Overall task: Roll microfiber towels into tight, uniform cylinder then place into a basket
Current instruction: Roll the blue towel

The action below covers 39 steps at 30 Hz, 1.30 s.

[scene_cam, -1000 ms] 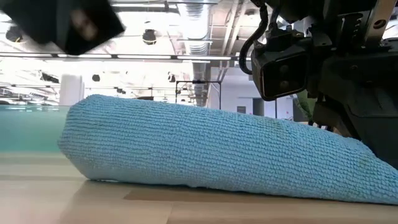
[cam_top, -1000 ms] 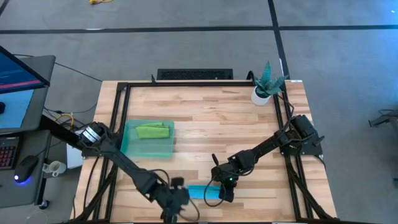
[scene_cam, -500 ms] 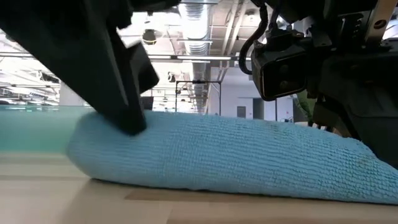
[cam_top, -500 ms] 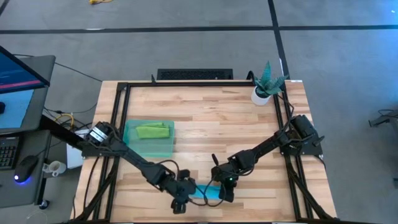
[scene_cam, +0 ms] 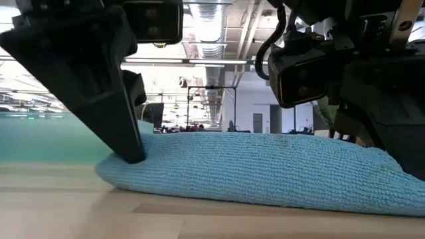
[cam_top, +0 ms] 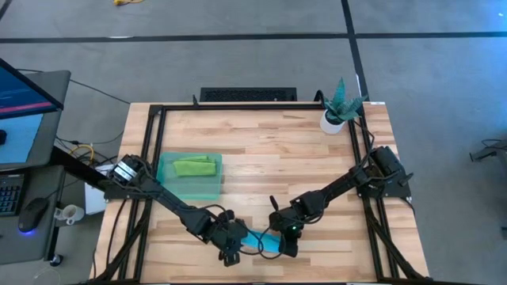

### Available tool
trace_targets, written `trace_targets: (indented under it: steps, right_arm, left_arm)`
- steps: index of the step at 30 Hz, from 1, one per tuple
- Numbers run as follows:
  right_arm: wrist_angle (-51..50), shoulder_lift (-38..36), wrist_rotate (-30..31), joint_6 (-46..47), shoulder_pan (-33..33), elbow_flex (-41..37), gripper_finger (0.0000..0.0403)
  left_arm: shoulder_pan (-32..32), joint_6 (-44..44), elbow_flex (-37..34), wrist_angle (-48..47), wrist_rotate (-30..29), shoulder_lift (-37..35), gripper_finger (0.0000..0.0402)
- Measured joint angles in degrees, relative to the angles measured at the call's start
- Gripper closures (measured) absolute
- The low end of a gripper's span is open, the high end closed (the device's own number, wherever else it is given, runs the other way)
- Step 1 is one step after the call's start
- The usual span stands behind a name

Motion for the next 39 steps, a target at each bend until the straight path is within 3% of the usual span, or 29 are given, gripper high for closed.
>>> trace_targets:
  steps: [9, 17, 23, 31, 39]
  right_arm:
    - [0.2, 0.0, -0.9, 1.1, 0.0, 0.0, 0.037]
    - [-0.1, 0.0, -1.4, 0.9, 0.0, 0.0, 0.0379]
    - [-0.1, 0.0, -1.4, 1.0, 0.0, 0.0, 0.0374]
    - [0.0, 0.0, -1.4, 0.8, 0.1, 0.0, 0.0373]
    - [0.1, 0.0, -1.4, 1.2, 0.2, 0.0, 0.0378]
  left_arm:
    - [1.4, 0.7, 0.0, -1.2, 0.0, 0.0, 0.0272]
    - [-1.6, 10.3, -0.1, 4.5, -4.0, -2.5, 0.0272]
    - [-2.0, 15.6, -0.1, 9.0, -3.3, -2.9, 0.0272]
    - [0.9, 15.1, -0.1, 6.2, -0.4, -0.7, 0.0272]
    - [2.9, 8.0, 0.3, 3.7, 2.1, 3.3, 0.0272]
